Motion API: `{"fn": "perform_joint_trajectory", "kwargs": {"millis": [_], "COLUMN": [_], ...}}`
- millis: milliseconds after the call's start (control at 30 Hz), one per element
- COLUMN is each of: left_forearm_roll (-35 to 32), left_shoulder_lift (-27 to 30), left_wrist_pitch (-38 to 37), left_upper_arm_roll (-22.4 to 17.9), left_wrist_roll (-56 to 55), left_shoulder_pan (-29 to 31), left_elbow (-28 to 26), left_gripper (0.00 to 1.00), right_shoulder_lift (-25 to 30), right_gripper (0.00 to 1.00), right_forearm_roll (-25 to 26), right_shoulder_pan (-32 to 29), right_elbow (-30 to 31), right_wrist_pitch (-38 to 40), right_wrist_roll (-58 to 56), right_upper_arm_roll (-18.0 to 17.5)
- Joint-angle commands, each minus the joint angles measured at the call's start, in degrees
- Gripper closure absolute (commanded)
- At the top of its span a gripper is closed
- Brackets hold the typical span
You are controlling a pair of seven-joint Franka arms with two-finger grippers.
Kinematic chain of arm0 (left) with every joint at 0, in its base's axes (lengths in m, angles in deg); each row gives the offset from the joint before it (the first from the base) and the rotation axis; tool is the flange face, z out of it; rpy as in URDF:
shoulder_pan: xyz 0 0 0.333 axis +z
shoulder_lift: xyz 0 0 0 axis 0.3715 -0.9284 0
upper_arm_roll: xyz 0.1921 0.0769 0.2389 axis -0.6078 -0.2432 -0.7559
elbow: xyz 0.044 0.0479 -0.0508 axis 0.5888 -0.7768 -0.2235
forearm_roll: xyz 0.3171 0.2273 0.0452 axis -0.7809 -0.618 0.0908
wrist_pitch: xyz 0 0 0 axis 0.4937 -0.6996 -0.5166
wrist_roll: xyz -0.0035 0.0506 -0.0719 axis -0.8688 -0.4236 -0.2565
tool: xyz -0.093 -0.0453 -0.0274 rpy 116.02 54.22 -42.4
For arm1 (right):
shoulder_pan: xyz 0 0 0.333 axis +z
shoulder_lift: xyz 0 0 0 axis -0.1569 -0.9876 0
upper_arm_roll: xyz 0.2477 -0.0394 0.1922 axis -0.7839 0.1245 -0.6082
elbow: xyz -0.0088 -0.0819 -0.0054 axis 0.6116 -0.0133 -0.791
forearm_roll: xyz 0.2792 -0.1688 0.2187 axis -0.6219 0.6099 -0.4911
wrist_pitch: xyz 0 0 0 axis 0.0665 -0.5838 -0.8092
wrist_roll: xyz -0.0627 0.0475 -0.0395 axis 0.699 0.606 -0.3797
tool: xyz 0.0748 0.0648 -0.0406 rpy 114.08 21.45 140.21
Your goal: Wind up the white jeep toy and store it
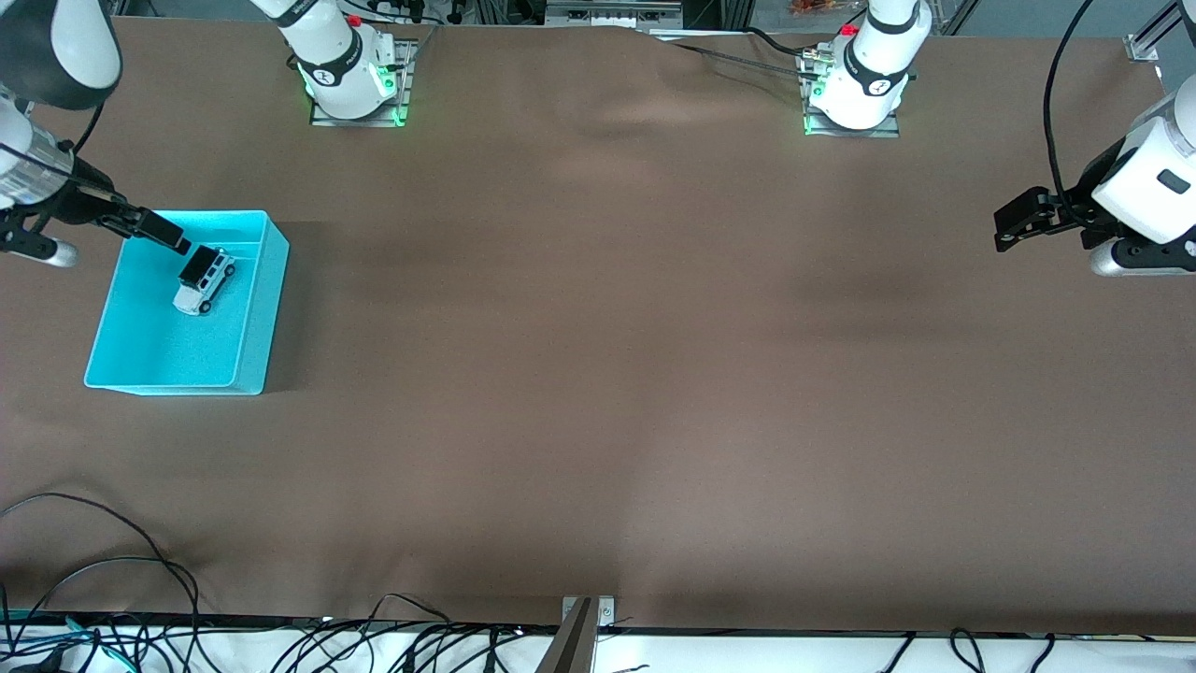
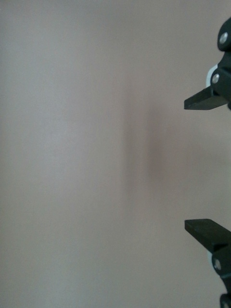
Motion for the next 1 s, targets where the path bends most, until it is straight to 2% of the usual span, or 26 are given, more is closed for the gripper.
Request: {"fn": "perform_joint_trajectory", "kwargs": {"millis": [0, 200, 500, 667, 733, 900, 967], "left_forearm_roll": [-0.75, -0.75, -0.75, -0.75, -0.75, -0.75, -0.75], "left_shoulder_lift": [-0.96, -0.96, -0.96, -0.96, -0.96, -0.96, -0.96], "left_wrist_pitch": [-0.69, -0.69, -0.69, -0.69, -0.69, -0.69, -0.69], "left_upper_arm_roll": [0.0, 0.0, 0.0, 0.0, 0.0, 0.0, 0.0], "left_wrist_roll": [0.75, 0.75, 0.66, 0.66, 0.66, 0.66, 0.66], "left_shoulder_pan": [-0.37, -0.37, -0.37, -0.37, -0.37, -0.46, -0.37], "left_elbow": [2.07, 2.07, 2.07, 2.07, 2.07, 2.07, 2.07], "left_gripper": [0.0, 0.0, 0.0, 0.0, 0.0, 0.0, 0.0], "right_shoulder_lift": [0.57, 0.13, -5.58, -7.34, -8.13, -9.71, -10.42], "right_gripper": [0.0, 0.0, 0.0, 0.0, 0.0, 0.0, 0.0], "right_forearm_roll": [-4.4, -7.13, -7.13, -6.78, -5.73, 2.7, 3.5], "right_shoulder_pan": [-0.23, -0.23, -0.4, -0.4, -0.4, -0.49, -0.49], "right_elbow": [-7.52, -13.85, -25.89, -28.18, -28.97, -30.64, -31.7], "right_wrist_pitch": [7.52, 13.68, 23.0, 24.06, 24.06, 24.06, 24.06], "right_wrist_roll": [-1.39, -0.95, 0.98, 1.07, 0.98, 1.24, 2.38], "right_upper_arm_roll": [-0.28, -0.63, -2.83, -3.88, -4.85, -10.02, -11.35]}}
